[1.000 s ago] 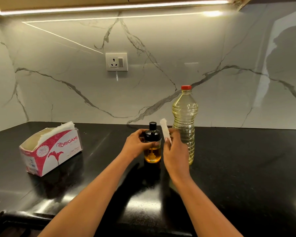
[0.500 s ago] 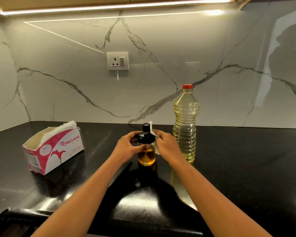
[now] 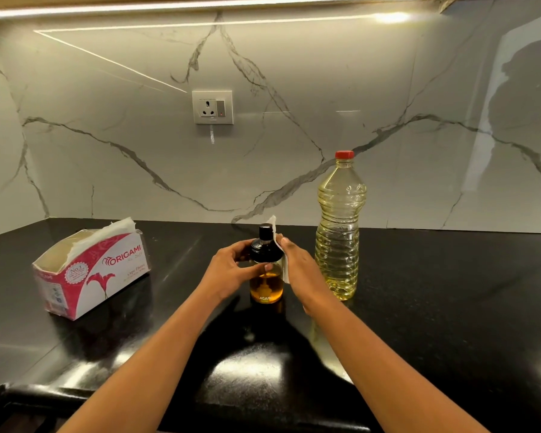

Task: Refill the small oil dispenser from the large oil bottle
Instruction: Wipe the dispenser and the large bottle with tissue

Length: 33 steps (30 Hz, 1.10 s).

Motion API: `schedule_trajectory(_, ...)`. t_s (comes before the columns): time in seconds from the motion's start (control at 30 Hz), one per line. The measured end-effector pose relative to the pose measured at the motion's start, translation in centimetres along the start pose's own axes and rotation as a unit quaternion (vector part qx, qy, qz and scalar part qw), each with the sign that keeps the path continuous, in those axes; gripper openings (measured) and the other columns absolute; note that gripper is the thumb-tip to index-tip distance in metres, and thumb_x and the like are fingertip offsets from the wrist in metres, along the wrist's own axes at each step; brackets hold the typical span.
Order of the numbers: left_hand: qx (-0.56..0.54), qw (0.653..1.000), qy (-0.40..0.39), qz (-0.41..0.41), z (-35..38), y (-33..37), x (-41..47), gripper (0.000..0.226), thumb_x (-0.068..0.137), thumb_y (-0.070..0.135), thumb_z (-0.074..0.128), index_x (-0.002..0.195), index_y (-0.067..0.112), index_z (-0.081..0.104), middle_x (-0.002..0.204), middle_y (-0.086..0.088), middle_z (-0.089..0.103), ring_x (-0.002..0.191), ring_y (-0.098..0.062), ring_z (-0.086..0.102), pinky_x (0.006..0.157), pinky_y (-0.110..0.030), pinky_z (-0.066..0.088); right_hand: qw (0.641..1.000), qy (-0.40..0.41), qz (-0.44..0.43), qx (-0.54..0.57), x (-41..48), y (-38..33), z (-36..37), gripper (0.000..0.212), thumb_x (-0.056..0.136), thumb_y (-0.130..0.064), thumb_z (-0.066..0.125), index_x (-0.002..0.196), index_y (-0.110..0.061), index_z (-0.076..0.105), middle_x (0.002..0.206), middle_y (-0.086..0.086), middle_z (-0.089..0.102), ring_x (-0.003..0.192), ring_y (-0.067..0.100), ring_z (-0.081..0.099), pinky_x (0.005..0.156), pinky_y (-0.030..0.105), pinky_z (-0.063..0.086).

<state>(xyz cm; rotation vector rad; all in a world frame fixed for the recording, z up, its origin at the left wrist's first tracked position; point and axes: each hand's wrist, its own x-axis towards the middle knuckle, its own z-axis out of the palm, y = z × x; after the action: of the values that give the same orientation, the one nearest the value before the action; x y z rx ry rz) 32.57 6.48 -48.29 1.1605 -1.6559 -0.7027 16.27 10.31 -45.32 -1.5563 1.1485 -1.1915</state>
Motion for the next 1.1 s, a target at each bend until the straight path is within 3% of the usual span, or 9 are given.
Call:
schedule_trajectory(0.13,-0.002,1.0,-0.009,0.0,-0.1,-0.2,0.1,0.068,0.063,0.042,0.081,0.125,0.025,0.06,0.112,0.008,0.069,0.11,-0.007,0.061,0.104,-0.041,0.044,0.999,0.009,-0.039,-0.02,-0.5,0.7,0.0,0.045,0.1,-0.044,0.027,0.137,-0.028,0.047,0.126,-0.012,0.052,0.106,0.001,0.047,0.076,0.007,0.035)
schedule_trajectory(0.27,-0.015,1.0,-0.014,0.0,-0.1,0.3,-0.3,0.063,0.066,0.034,0.08,0.125,0.023,0.06,0.112,0.007,0.069,0.111,-0.005,0.06,0.105,-0.034,0.041,0.999,-0.011,0.005,0.042,1.3,0.4,-0.1,0.046,0.102,-0.042,0.024,0.132,-0.024,0.052,0.127,-0.003,0.057,0.106,0.003,0.053,0.08,0.015,0.039)
schedule_trajectory(0.4,-0.05,0.998,-0.041,-0.007,-0.3,0.4,-0.6,0.077,0.065,0.039,0.082,0.134,0.019,0.054,0.119,0.005,0.068,0.117,-0.008,0.059,0.106,-0.033,0.04,0.998,-0.02,0.003,0.061,0.4,0.8,0.0,0.044,0.1,-0.045,0.026,0.131,-0.028,0.053,0.124,-0.009,0.059,0.111,0.002,0.053,0.089,0.018,0.039)
schedule_trajectory(0.47,-0.07,0.996,-0.06,-0.014,-0.4,0.4,-0.6,0.083,0.065,0.042,0.084,0.136,0.015,0.051,0.121,0.002,0.067,0.118,-0.012,0.059,0.107,-0.037,0.041,0.997,-0.008,-0.008,0.071,-0.8,1.1,0.0,0.045,0.099,-0.047,0.03,0.133,-0.026,0.052,0.112,-0.017,0.059,0.099,-0.006,0.053,0.085,0.015,0.038)
schedule_trajectory(0.6,-0.09,0.994,-0.066,-0.016,0.0,0.6,-0.7,0.072,0.068,0.031,0.077,0.134,0.016,0.052,0.119,0.001,0.068,0.115,-0.012,0.061,0.107,-0.04,0.042,0.998,-0.01,-0.004,0.056,-0.7,0.8,0.1,0.049,0.098,-0.051,0.028,0.135,-0.026,0.049,0.116,-0.011,0.056,0.102,0.004,0.052,0.089,0.021,0.039)
schedule_trajectory(0.7,-0.094,0.993,-0.064,-0.012,0.3,0.7,-0.9,0.059,0.07,0.026,0.073,0.126,0.026,0.054,0.117,0.004,0.068,0.114,-0.009,0.061,0.104,-0.031,0.043,0.988,-0.027,0.055,0.143,0.6,0.0,0.2,0.048,0.1,-0.047,0.026,0.129,-0.022,0.054,0.113,-0.001,0.063,0.094,0.006,0.058,0.077,0.021,0.045)
schedule_trajectory(0.9,-0.13,0.987,-0.093,-0.027,-0.2,0.5,-1.1,0.061,0.078,0.019,0.066,0.136,0.017,0.047,0.125,-0.002,0.065,0.119,-0.015,0.059,0.103,-0.03,0.044,0.976,-0.052,0.079,0.195,-0.9,0.8,0.2,0.054,0.096,-0.053,0.028,0.138,-0.024,0.044,0.129,-0.006,0.052,0.119,0.013,0.05,0.104,0.03,0.036)
schedule_trajectory(1.03,-0.119,0.985,-0.114,-0.046,-0.5,0.6,-1.2,0.08,0.076,0.037,0.073,0.145,0.015,0.038,0.134,-0.001,0.059,0.126,-0.014,0.053,0.11,-0.034,0.036,0.984,-0.039,0.08,0.156,-1.0,0.8,0.3,0.063,0.092,-0.063,0.024,0.142,-0.027,0.038,0.139,-0.001,0.046,0.128,0.017,0.042,0.111,0.034,0.029)
schedule_trajectory(1.1,-0.104,0.986,-0.115,-0.053,-0.4,1.0,-1.3,0.075,0.08,0.029,0.065,0.147,0.015,0.034,0.137,0.0,0.055,0.128,-0.012,0.049,0.113,-0.033,0.033,0.982,-0.026,0.096,0.158,-0.1,0.3,0.4,0.065,0.091,-0.065,0.02,0.137,-0.027,0.044,0.137,0.001,0.05,0.127,0.019,0.046,0.112,0.038,0.029)
